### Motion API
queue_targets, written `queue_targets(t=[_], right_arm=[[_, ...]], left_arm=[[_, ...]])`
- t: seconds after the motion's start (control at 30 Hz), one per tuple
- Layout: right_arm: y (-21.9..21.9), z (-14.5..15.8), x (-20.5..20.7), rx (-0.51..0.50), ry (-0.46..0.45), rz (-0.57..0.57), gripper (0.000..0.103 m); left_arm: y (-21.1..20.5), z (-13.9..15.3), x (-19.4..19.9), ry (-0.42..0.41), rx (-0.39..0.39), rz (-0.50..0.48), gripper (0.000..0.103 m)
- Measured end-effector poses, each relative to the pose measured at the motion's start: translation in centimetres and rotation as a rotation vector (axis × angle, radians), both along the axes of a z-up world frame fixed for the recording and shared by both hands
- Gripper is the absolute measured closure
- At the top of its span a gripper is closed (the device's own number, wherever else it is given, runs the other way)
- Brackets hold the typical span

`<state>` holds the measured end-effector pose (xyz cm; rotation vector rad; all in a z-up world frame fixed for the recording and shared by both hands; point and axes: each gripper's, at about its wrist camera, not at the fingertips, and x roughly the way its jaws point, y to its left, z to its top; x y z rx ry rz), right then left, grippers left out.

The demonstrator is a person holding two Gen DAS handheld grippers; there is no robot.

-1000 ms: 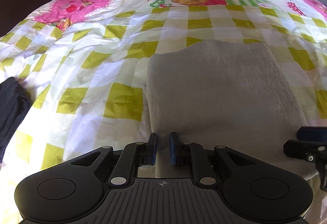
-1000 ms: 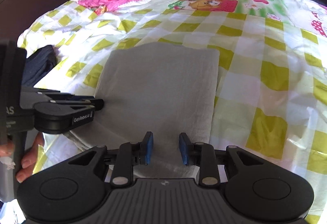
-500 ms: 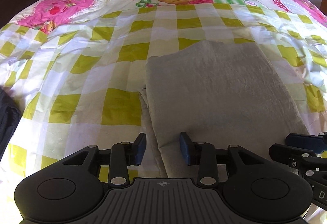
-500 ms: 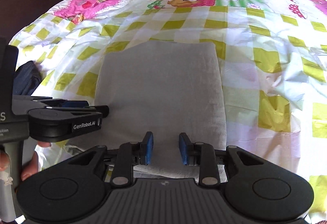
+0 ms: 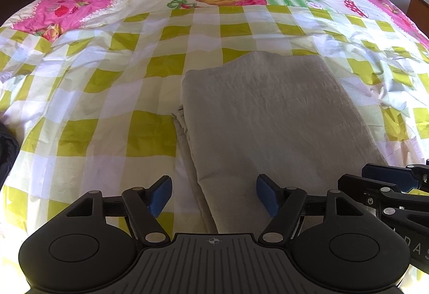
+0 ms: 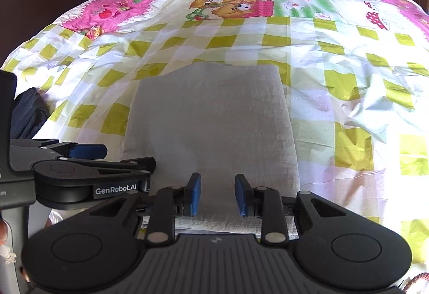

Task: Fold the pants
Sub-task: 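Open both grippers and pull them back from the folded trousers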

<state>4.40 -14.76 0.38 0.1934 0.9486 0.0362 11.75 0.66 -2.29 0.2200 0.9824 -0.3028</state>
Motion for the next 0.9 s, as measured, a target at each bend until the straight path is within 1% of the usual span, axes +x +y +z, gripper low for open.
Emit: queue_targets(t=[0.27, 0.5, 0.67, 0.9], right_arm=[[0.0, 0.3, -0.7, 0.005, -0.004, -0.017, 0.060], [0.0, 0.5, -1.6, -0.008, 0.009, -0.043, 0.060], [0.2, 0.3, -2.0, -0.023, 0.033, -0.058, 0.060], [0.3, 0.1, -2.3, -0.042, 0.056, -0.075, 0.060]], left_arm=[[0.1, 0.5, -0.7, 0.000, -0.011, 0.015, 0.020], [1.1, 1.3, -1.9, 0.002, -0.051, 0.031, 0.014], [1.8, 1.6, -2.9, -0.012, -0.038, 0.042, 0.009], [2.2, 1.6, -4.1, -0.015, -0.036, 0.037, 0.006]])
